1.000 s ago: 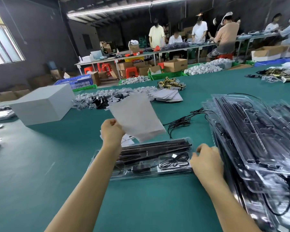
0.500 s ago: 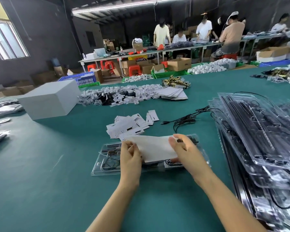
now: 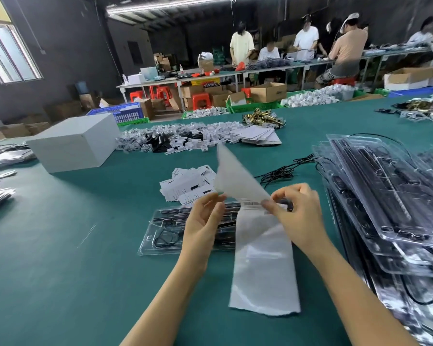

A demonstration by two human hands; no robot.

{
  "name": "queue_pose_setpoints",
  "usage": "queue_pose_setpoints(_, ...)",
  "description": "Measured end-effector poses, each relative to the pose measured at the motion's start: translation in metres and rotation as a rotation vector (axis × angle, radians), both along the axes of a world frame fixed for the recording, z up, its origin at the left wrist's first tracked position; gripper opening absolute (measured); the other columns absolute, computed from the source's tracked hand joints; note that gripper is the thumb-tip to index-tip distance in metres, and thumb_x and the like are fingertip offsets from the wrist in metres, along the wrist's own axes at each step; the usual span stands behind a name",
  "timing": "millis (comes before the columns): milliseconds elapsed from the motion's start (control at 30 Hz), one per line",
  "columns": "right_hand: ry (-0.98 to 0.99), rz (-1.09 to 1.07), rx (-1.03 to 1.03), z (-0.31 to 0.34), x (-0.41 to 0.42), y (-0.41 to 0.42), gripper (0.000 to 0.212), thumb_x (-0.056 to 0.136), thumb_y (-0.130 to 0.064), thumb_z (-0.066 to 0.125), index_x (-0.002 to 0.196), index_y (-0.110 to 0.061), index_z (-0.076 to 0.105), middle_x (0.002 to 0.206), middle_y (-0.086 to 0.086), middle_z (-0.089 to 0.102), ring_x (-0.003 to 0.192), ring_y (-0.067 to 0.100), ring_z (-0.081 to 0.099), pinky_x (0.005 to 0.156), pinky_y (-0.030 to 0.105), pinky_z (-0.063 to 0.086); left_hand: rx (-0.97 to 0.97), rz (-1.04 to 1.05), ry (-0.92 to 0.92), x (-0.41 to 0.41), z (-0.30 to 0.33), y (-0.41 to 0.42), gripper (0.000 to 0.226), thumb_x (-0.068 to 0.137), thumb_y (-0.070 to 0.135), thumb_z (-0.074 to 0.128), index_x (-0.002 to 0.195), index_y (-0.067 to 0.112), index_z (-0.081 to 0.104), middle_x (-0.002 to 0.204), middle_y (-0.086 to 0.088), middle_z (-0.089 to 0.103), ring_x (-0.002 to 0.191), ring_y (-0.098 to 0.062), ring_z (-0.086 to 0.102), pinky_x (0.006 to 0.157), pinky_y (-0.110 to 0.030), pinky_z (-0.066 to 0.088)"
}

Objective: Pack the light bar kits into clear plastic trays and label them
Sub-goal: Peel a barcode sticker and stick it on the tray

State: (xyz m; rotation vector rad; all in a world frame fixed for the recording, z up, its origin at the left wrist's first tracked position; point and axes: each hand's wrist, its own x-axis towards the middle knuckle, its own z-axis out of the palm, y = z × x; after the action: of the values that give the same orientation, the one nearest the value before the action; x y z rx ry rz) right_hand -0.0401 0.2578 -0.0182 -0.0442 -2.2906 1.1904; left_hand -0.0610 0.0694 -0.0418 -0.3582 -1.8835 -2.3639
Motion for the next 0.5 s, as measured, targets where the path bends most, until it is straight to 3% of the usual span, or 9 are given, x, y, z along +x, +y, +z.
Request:
queue_pose_setpoints(133,-0.085,0.29,-0.512,0.014,-0.009,0.003,0.012,0.091,-0.026,0.063,0.084,-0.017,0.057,0.085,0.0,0.071,0.08,0.015,0.067,0.068,0.023,0.053,-0.195,-0.03,-0.072,-0.001,-0.004,-0.005,0.059,0.075,0.044,0.076,0.126,0.032,0.051,0.129,0.006,0.061,0.118,-0.009,0.057,0.099,-0.031,0.047)
queue_pose_setpoints(233,-0.167,0.269,-0.647,0.018,-0.02,-0.001,0.015,0.094,-0.028,0.06,0.084,-0.017,0.057,0.079,0.002,0.073,0.077,0.018,0.069,0.066,0.03,0.055,-0.247,0.004,-0.139,0.001,-0.002,-0.003,0.069,0.07,0.044,0.08,0.13,0.024,0.051,0.123,-0.001,0.064,0.111,-0.013,0.062,0.099,-0.038,0.048)
queue_pose_setpoints(367,-0.195,0.218,-0.792,0.015,-0.028,-0.005,0.018,0.097,-0.029,0.054,0.088,-0.014,0.054,0.067,-0.004,0.07,0.071,0.016,0.066,0.058,0.03,0.053,-0.105,-0.144,-0.201,-0.002,0.002,-0.011,0.052,0.073,0.019,0.076,0.121,0.012,0.058,0.109,-0.012,0.071,0.099,-0.032,0.069,0.092,-0.049,0.053)
queue_pose_setpoints(500,-0.218,0.23,-0.894,0.007,-0.021,-0.007,0.033,0.093,-0.045,0.055,0.1,-0.012,0.051,0.078,0.004,0.074,0.069,0.021,0.071,0.052,0.026,0.054,-0.085,-0.065,-0.208,-0.003,0.0,-0.008,0.034,0.083,0.004,0.07,0.113,0.015,0.059,0.103,-0.011,0.073,0.094,-0.031,0.07,0.089,-0.049,0.054)
